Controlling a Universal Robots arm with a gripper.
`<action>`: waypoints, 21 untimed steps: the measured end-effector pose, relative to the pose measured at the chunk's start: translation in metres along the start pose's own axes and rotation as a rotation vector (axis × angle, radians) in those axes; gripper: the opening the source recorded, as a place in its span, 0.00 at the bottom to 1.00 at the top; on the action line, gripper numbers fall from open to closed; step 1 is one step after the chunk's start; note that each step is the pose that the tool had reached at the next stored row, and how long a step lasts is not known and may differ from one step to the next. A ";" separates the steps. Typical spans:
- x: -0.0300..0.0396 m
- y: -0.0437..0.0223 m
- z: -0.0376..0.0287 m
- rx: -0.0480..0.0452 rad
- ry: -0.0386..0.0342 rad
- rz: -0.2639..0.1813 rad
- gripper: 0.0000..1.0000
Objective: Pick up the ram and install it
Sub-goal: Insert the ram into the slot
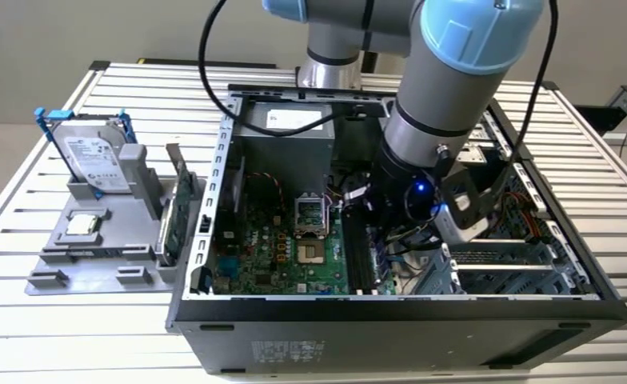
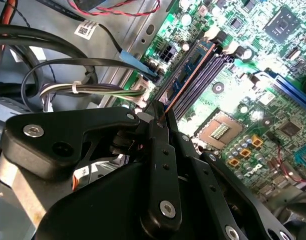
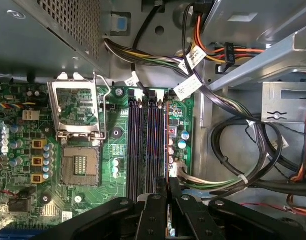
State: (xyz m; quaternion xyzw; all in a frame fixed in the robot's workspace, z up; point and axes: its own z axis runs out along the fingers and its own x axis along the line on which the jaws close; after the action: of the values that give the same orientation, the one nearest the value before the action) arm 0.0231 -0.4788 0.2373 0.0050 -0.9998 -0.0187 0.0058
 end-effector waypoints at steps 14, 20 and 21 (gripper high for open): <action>0.0019 0.0005 0.0061 0.0000 0.0003 -0.007 0.00; 0.0023 0.0005 0.0092 0.0001 0.0004 -0.010 0.00; 0.0024 0.0004 0.0097 0.0001 0.0004 -0.010 0.00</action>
State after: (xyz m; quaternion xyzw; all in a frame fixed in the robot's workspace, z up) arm 0.0206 -0.4780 0.2276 0.0101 -0.9998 -0.0187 0.0059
